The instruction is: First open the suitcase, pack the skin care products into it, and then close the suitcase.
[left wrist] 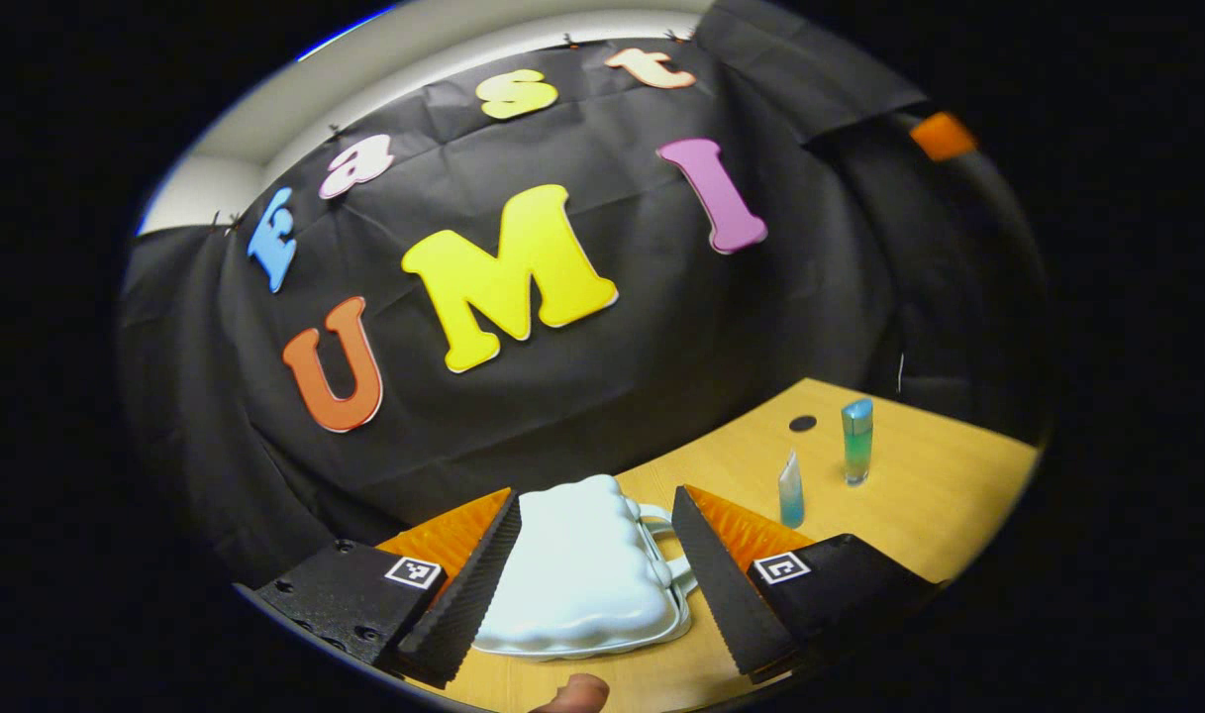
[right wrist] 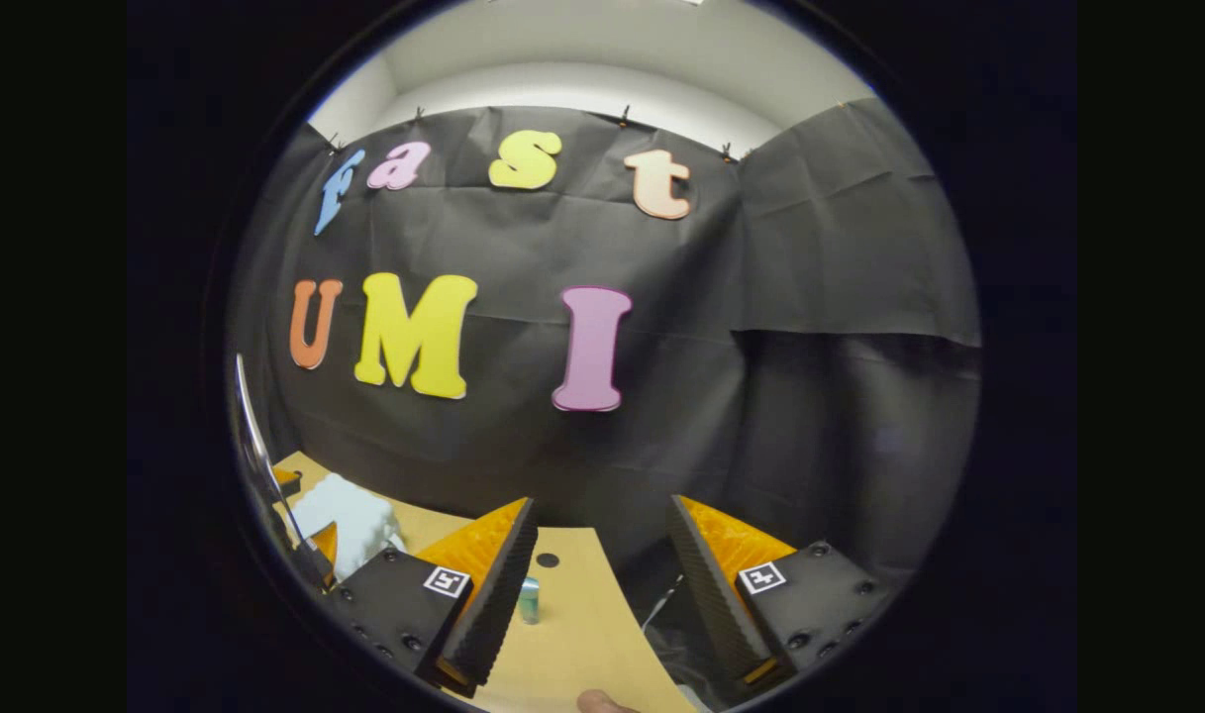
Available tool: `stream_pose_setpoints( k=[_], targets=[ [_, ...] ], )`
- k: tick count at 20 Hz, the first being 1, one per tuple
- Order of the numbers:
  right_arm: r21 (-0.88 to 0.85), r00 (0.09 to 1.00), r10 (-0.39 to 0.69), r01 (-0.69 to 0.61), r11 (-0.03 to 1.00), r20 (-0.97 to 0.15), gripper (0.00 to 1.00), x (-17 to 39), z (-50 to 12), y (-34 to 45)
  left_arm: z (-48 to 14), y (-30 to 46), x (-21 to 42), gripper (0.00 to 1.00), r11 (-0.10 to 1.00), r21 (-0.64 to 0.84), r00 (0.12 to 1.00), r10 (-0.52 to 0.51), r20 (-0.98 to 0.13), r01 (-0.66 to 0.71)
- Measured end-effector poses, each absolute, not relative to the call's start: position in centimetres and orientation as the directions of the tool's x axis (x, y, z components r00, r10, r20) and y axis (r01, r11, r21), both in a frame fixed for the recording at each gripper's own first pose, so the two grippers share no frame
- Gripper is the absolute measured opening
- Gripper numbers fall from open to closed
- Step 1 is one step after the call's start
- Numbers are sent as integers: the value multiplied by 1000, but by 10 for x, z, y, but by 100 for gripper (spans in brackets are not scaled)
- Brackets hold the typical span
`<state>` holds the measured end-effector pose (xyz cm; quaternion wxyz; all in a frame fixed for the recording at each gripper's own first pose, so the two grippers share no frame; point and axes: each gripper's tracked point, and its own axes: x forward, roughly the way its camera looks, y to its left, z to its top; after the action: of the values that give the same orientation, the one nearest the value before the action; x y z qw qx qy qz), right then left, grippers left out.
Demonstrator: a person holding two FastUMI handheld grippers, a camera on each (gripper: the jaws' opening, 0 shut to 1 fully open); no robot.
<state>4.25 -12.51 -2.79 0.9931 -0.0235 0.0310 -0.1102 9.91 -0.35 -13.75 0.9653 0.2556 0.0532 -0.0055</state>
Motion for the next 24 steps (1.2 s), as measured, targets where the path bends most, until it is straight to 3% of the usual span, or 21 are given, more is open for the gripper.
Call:
stream_pose_setpoints(
  k=[8, 15, 21, 24],
  targets=[
    [-77, 958, -255, 247, 966, -131, 80, 58, -61, -152, -217, -30, 143, 97, 579, 801, 981, 9, -193, 152],
    [-22, 933, -237, 241, 970, -272, 80, 74, -114, -170, -266, -17, 158, 97, 356, 910, 951, 140, -275, 211],
    [13, 906, -207, 227, 974, -370, 79, 88, -152, -180, -271, 1, 181, 95, 210, 958, 947, 214, -239, 194],
    [9, 899, -194, 215, 977, -392, 80, 92, -162, -185, -286, 7, 185, 81, 205, 949, 925, 249, -287, 240]
  ],
)
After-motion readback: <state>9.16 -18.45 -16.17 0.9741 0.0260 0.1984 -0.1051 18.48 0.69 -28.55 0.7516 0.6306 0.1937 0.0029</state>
